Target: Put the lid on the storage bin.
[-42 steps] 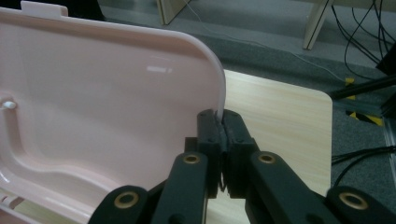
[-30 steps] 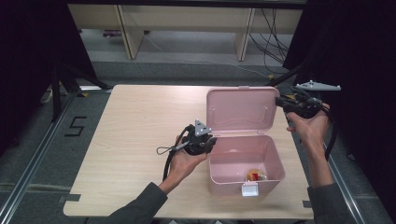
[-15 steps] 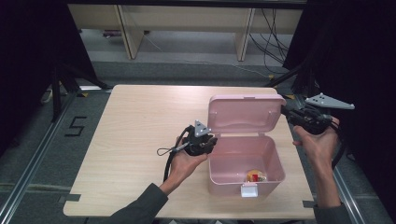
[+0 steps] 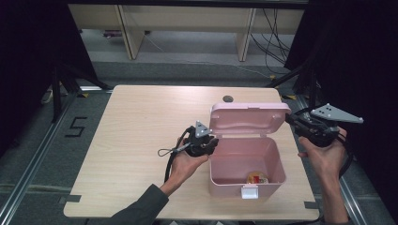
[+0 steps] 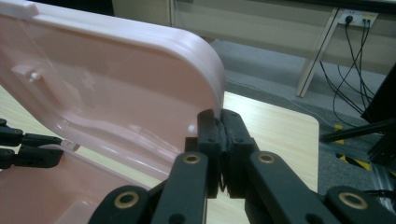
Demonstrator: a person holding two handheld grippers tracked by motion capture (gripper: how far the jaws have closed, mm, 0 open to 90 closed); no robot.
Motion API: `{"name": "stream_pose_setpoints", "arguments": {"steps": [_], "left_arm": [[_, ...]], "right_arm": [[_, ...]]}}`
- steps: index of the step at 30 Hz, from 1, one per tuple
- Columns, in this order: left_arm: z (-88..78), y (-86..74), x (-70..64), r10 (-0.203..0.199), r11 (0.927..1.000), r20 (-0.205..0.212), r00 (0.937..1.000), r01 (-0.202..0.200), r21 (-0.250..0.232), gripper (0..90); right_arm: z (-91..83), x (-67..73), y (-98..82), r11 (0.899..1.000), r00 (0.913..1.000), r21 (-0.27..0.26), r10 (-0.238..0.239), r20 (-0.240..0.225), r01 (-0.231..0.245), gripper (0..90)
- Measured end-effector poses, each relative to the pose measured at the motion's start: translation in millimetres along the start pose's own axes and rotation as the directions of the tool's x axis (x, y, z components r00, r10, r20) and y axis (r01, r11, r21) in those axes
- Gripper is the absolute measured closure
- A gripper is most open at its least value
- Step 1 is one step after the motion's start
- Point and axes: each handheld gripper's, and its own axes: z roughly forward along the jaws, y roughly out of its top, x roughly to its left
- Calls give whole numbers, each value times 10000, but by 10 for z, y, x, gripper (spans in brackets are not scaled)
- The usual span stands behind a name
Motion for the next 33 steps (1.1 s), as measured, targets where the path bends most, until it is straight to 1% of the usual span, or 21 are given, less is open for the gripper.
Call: {"name": "stream_pose_setpoints", "arguments": {"steps": [1,3,4,5,7,8,9,10,11,15,17,20,21,23,24,26,29,30,31,32,33], "left_arm": [[11,-14,3,72,10000,-1,10000,-72,34,750],[26,-30,0,-301,9993,133,9995,303,-203,744],[18,-31,17,-297,9995,241,9993,301,-136,741],[15,-34,21,-500,9985,440,9978,509,-203,734],[-25,-36,39,-358,9993,457,9983,365,-127,716],[-48,-33,27,-608,9974,629,9962,630,-341,691],[-48,-33,27,-608,9974,629,9962,630,-341,660],[-112,-20,32,-654,9968,775,9948,687,-408,663],[-157,-18,42,-632,9967,826,9946,670,-448,661],[-265,-28,67,-719,9955,1102,9913,781,-533,648],[-327,-32,68,-541,9973,1167,9917,594,-428,645],[-410,-48,50,-546,9967,1291,9901,619,-527,634],[-439,-56,46,-508,9969,1226,9912,576,-527,631],[-495,-80,55,-433,9973,1338,9901,508,-534,626],[-532,-94,61,-335,9982,1351,9903,399,-448,625],[-607,-128,67,-347,9974,1425,9892,433,-578,616],[-737,-189,78,-162,9980,1322,9911,242,-592,611],[-737,-189,78,-162,9980,1322,9911,242,-592,610],[-811,-243,77,-75,9980,1301,9915,156,-616,610],[-846,-272,78,-8,9981,1328,9911,90,-612,610],[-878,-297,75,31,9980,1289,9917,52,-636,609]], "right_arm": [[-14,6,-6,10000,10000,52,-34,3,34,883],[-25,17,-28,9999,9999,-97,-118,82,119,883],[-35,17,-39,9999,9999,-114,-99,33,100,882],[-53,17,-49,9999,9999,-85,-148,30,148,882],[-76,38,-68,9998,9999,-113,-144,60,144,881],[-84,49,-77,9999,9999,-121,-109,69,110,880],[-84,49,-77,9999,9999,-121,-109,69,110,880],[-110,61,-95,9999,10000,-101,-7,40,7,879],[-112,51,-102,9997,9998,-159,-187,66,188,878],[-150,68,-142,9996,9998,-213,-177,-25,176,876],[-167,70,-155,9997,9998,-180,-195,-69,194,874],[-196,71,-172,9994,9994,-124,-337,-102,336,873],[-201,80,-183,9996,9996,-159,-219,-154,217,872],[-219,87,-200,9998,9996,-115,-140,-226,137,871],[-230,82,-207,9997,9994,-91,-230,-277,228,871],[-249,93,-229,9995,9994,-176,-281,-191,277,870],[-278,99,-259,9993,9988,-128,-364,-314,360,869],[-288,111,-271,9994,9994,-163,-324,-156,321,868],[-311,133,-286,9999,9994,-2,-142,-304,142,867],[-313,122,-297,9992,9990,-71,-392,-207,390,867],[-325,127,-310,9992,9989,-38,-402,-239,402,866]]}}
